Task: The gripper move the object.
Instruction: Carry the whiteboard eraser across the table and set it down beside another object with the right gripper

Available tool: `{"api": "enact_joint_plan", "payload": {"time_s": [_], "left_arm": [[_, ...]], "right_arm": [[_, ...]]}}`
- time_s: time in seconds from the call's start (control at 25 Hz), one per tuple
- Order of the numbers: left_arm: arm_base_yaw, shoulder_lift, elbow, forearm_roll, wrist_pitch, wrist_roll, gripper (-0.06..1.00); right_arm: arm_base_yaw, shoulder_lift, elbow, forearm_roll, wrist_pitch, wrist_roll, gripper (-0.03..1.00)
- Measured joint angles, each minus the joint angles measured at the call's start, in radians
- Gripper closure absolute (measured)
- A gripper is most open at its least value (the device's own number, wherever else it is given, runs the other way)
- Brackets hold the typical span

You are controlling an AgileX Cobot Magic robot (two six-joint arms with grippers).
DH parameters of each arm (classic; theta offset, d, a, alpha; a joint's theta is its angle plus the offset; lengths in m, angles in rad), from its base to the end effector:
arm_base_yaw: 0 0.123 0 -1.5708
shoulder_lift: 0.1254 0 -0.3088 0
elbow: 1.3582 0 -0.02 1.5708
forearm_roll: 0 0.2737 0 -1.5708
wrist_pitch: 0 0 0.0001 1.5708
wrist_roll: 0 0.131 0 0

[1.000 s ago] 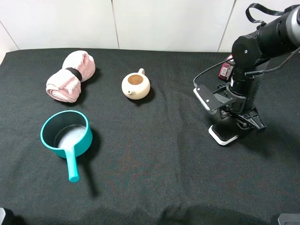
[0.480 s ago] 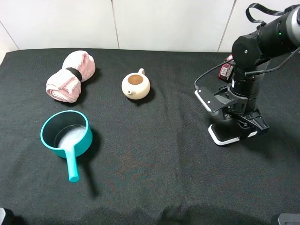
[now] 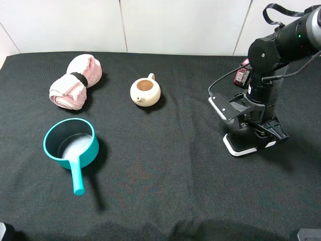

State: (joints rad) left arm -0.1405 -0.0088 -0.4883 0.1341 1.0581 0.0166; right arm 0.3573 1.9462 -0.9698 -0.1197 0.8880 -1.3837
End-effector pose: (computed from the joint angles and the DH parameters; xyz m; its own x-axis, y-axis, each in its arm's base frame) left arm 0.0284 0.0114 0.2676 -0.4438 0.1456 -0.8842 0.0731 0.9893 0.1262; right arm 0.2945 0.0970 0.0662 0.2615 -0.9586 0.1126 -0.9526 -0.2375 0.1902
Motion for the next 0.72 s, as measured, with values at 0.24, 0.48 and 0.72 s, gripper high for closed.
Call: {"api": "enact_joint_plan", "payload": {"time_s": [0.24,0.48,0.72], "left_arm": [[0.000,0.000,0.000,0.000,0.000,0.000,0.12],[0.000,0.000,0.000,0.000,0.000,0.000,0.12],[0.000,0.000,0.000,0.000,0.000,0.000,0.12]], "right_arm": [[0.000,0.000,0.000,0.003,0.002,0.000,0.50],[0.000,0.000,0.000,0.012,0.012,0.004,0.50],[0.000,0.000,-0.045,0.026,0.066,0.026,0.50]]}}
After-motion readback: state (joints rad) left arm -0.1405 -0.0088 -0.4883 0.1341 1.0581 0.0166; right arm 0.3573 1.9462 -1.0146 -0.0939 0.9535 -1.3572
